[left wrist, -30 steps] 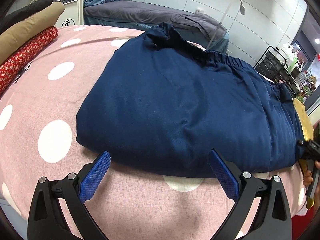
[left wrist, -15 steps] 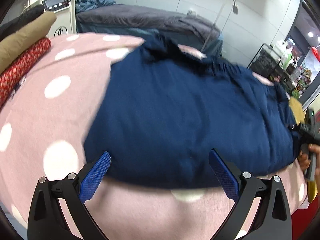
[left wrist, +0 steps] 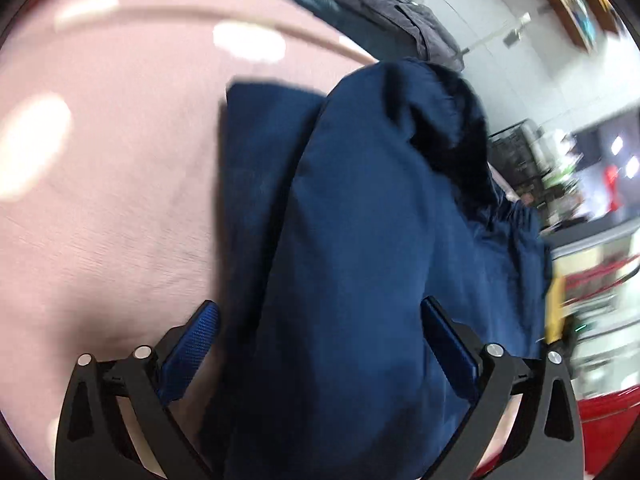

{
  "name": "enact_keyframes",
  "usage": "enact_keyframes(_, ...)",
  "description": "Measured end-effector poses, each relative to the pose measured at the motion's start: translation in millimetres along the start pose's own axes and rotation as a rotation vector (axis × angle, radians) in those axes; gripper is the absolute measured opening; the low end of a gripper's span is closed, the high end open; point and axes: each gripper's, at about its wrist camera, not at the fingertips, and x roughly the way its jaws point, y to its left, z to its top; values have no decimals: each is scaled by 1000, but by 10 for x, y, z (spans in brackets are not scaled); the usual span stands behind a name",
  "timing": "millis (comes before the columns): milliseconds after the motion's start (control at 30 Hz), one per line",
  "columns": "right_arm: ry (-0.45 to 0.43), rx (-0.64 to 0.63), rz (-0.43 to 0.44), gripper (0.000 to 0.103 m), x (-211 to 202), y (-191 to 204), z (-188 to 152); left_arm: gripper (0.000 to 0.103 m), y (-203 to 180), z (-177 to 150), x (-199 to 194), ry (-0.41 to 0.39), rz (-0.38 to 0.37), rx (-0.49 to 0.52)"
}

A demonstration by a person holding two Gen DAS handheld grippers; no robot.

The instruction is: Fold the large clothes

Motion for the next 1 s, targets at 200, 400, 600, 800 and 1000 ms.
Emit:
enact_keyframes(200, -8, -11, -3, 97, 29, 27, 2, 97, -46, 58, 32, -2, -21, 32)
enact_keyframes(400, -22, -31, -13, 98, 44, 59, -5, 97, -230, 82, 198, 55, -9, 106)
enact_keyframes(600, -11, -52, -18, 98, 89, 131, 44, 98, -267, 153, 310, 44, -32, 100)
enact_keyframes(800, -41, -86, -52, 83, 122, 276, 43, 86, -327, 80, 293, 12, 15, 107)
enact_keyframes(1000, -81, -118, -30, 41, -98, 330, -88, 54, -445, -45, 122, -28, 7, 90)
